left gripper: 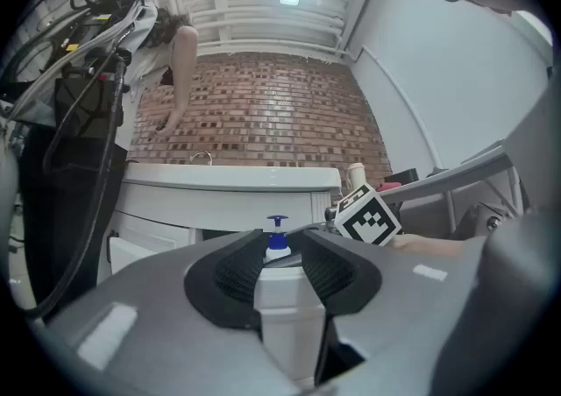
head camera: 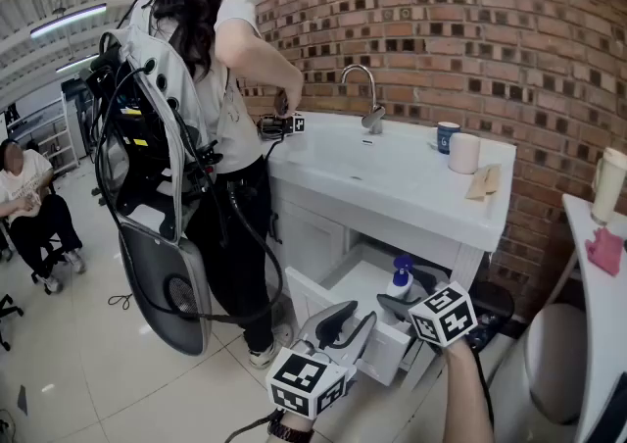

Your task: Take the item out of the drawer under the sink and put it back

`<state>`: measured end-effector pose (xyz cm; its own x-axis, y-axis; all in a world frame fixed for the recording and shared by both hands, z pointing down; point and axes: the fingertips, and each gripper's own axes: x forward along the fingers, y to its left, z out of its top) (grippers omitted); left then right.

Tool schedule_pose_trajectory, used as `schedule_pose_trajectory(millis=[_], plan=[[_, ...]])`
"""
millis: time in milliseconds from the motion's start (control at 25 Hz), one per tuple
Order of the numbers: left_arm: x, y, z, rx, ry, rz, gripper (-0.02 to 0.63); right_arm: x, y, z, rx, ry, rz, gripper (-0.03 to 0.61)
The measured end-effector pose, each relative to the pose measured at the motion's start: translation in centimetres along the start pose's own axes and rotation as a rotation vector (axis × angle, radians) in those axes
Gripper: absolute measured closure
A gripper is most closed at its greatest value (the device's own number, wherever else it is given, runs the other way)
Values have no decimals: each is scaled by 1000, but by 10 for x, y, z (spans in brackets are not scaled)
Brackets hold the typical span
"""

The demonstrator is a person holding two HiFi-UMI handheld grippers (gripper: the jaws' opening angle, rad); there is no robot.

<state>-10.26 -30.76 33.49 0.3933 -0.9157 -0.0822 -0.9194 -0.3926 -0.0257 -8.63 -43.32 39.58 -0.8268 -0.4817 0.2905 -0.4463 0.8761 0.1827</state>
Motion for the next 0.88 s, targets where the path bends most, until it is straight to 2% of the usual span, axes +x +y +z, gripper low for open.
schedule_pose_trajectory(millis=[120, 280, 480, 600, 720, 880], plan=[[-3, -3, -1, -8, -4, -7, 472, -5, -1, -3, 2, -3, -26, 204], [-6, -4, -3, -21, -9, -11, 472, -16, -3, 2, 5, -38, -108, 218], [-13, -14, -4, -47, -28, -26, 472, -69, -6, 39, 24, -235, -247, 219], [-17, -23, -4, -58, -37, -44, 472, -107, -4, 50, 67, -311, -318, 219], [-23, -34, -5, -68, -37, -68, 472, -139, 5, 49, 101, -342, -352, 221], [-30, -42, -7, -69, -31, -83, 472, -167, 22, 44, 62, -348, -384, 221]])
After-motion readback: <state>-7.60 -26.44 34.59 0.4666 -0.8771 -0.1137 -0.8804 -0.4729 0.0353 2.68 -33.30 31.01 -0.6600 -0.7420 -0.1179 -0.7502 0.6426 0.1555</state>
